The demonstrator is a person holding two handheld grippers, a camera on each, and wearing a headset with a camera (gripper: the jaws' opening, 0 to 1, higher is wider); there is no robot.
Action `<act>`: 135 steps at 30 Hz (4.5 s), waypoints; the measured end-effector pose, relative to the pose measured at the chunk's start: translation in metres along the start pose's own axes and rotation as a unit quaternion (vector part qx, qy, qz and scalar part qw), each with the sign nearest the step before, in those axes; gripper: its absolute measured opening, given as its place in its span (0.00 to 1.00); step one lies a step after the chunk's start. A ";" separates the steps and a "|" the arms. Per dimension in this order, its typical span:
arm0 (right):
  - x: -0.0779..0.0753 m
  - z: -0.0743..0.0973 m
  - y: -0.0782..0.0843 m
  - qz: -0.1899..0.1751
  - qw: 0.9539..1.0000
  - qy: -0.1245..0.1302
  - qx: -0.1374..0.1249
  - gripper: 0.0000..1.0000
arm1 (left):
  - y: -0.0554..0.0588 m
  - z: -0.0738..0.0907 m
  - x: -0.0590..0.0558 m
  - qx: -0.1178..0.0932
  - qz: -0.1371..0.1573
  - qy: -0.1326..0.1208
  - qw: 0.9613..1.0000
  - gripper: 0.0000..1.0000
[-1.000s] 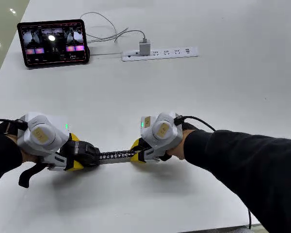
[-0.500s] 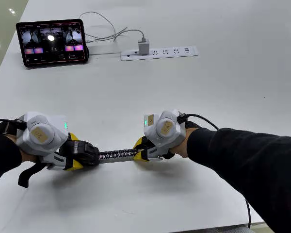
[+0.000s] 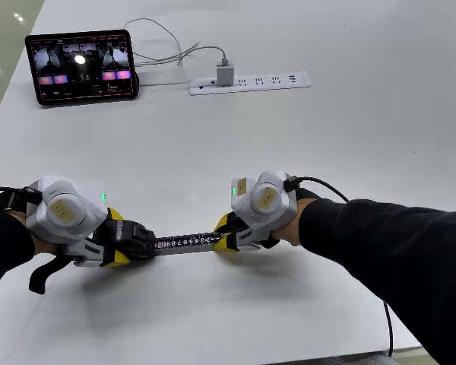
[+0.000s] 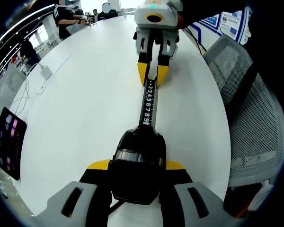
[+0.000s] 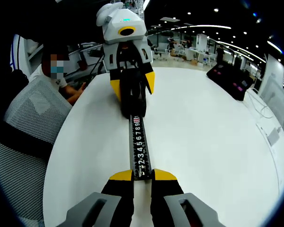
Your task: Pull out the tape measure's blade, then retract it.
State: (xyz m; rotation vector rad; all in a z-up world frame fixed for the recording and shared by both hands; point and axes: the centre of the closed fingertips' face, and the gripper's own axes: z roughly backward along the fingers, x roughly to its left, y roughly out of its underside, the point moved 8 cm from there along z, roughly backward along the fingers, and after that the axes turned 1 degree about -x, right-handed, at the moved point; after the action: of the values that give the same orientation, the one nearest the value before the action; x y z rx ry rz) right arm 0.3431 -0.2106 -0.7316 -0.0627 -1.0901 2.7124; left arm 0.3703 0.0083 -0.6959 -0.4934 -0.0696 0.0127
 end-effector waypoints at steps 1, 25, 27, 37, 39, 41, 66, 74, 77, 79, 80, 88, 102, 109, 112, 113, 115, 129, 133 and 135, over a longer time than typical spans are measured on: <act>0.000 0.000 0.000 -0.001 1.000 0.000 0.001 0.08 | 0.000 0.000 0.000 0.000 0.000 0.000 1.000 0.33; -0.001 0.011 0.014 -0.007 1.000 0.004 0.001 0.08 | 0.000 -0.001 0.002 0.003 -0.002 0.006 1.000 0.33; 0.000 0.013 0.014 -0.007 1.000 0.006 0.002 0.08 | -0.001 -0.001 0.002 0.005 -0.001 0.007 1.000 0.33; 0.000 0.019 0.021 -0.008 1.000 0.007 0.003 0.08 | -0.001 -0.002 0.002 0.007 -0.007 0.010 1.000 0.33; 0.000 0.021 0.023 -0.009 1.000 0.008 0.004 0.08 | -0.001 -0.002 0.002 0.006 -0.008 0.010 1.000 0.33; 0.001 0.022 0.023 -0.011 1.000 0.009 0.004 0.08 | -0.001 -0.002 0.002 0.006 -0.008 0.010 1.000 0.33; 0.000 0.036 0.036 -0.016 1.000 0.013 0.009 0.08 | 0.001 -0.002 0.000 0.004 -0.007 0.007 1.000 0.33; -0.001 0.039 0.041 -0.018 1.000 0.014 0.007 0.08 | 0.000 -0.002 0.000 0.004 -0.006 0.007 1.000 0.33; -0.001 0.040 0.042 -0.019 1.000 0.014 0.007 0.08 | 0.000 -0.003 0.000 0.005 -0.007 0.007 1.000 0.33; -0.001 0.042 0.043 -0.018 1.000 0.014 0.008 0.08 | 0.000 -0.003 0.000 0.005 -0.006 0.006 1.000 0.33; -0.001 0.043 0.044 -0.019 1.000 0.014 0.008 0.08 | 0.000 -0.003 0.000 0.005 -0.006 0.007 1.000 0.33; -0.001 0.047 0.048 -0.022 1.000 0.015 0.008 0.08 | -0.001 -0.003 0.000 0.005 -0.006 0.006 1.000 0.33; -0.003 0.055 0.057 -0.026 0.999 0.019 0.005 0.08 | -0.001 -0.003 0.000 0.002 -0.003 0.002 1.000 0.33; -0.003 0.059 0.061 -0.030 0.999 0.020 0.006 0.08 | -0.001 -0.003 0.000 0.002 -0.003 0.003 1.000 0.33; -0.002 0.060 0.062 -0.032 0.999 0.021 0.006 0.08 | -0.001 -0.003 0.000 0.002 -0.003 0.004 1.000 0.33; -0.002 0.060 0.063 -0.032 0.999 0.021 0.005 0.08 | -0.001 -0.003 0.000 0.002 -0.003 0.004 1.000 0.33; -0.002 0.061 0.063 -0.034 0.999 0.021 0.005 0.08 | -0.001 -0.003 0.000 0.002 -0.003 0.004 1.000 0.33; -0.002 0.067 0.069 -0.034 0.999 0.021 0.008 0.08 | -0.001 -0.003 0.001 0.002 -0.004 0.003 1.000 0.33; -0.002 0.070 0.071 -0.037 0.999 0.022 0.009 0.08 | -0.001 -0.003 0.001 0.003 -0.005 0.002 1.000 0.33; -0.003 0.072 0.073 -0.040 0.999 0.023 0.009 0.08 | 0.000 -0.003 0.001 0.002 -0.005 0.003 1.000 0.33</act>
State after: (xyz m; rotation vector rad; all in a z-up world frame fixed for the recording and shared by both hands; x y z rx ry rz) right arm 0.3237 -0.3114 -0.7303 -0.0764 -1.0315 2.6371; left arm 0.3713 0.0064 -0.6983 -0.4896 -0.0666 0.0018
